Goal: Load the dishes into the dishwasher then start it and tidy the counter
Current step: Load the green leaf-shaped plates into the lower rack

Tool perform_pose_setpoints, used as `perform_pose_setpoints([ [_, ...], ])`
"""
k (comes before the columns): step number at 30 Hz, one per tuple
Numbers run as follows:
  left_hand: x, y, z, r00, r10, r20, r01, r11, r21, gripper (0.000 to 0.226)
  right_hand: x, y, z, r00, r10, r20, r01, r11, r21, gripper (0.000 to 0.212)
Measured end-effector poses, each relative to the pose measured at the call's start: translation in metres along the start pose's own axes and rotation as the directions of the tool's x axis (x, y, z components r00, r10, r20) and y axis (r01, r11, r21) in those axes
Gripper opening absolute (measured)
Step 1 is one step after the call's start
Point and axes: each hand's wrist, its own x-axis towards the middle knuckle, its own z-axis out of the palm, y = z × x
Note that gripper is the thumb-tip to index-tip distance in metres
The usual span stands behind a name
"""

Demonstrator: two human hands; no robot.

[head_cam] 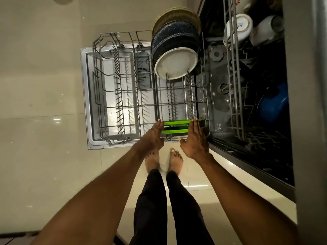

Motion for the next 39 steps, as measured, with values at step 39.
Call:
perform_pose_setpoints([
  [39, -0.261, -0.077, -0.439, 0.792, 0.479, -0.378, -0.222, 0.803, 0.552, 0.091, -0.147, -0.496, -0.157, 0.860, -0.119, -0.497, 0.109, 0.993, -0.050, 0.076],
])
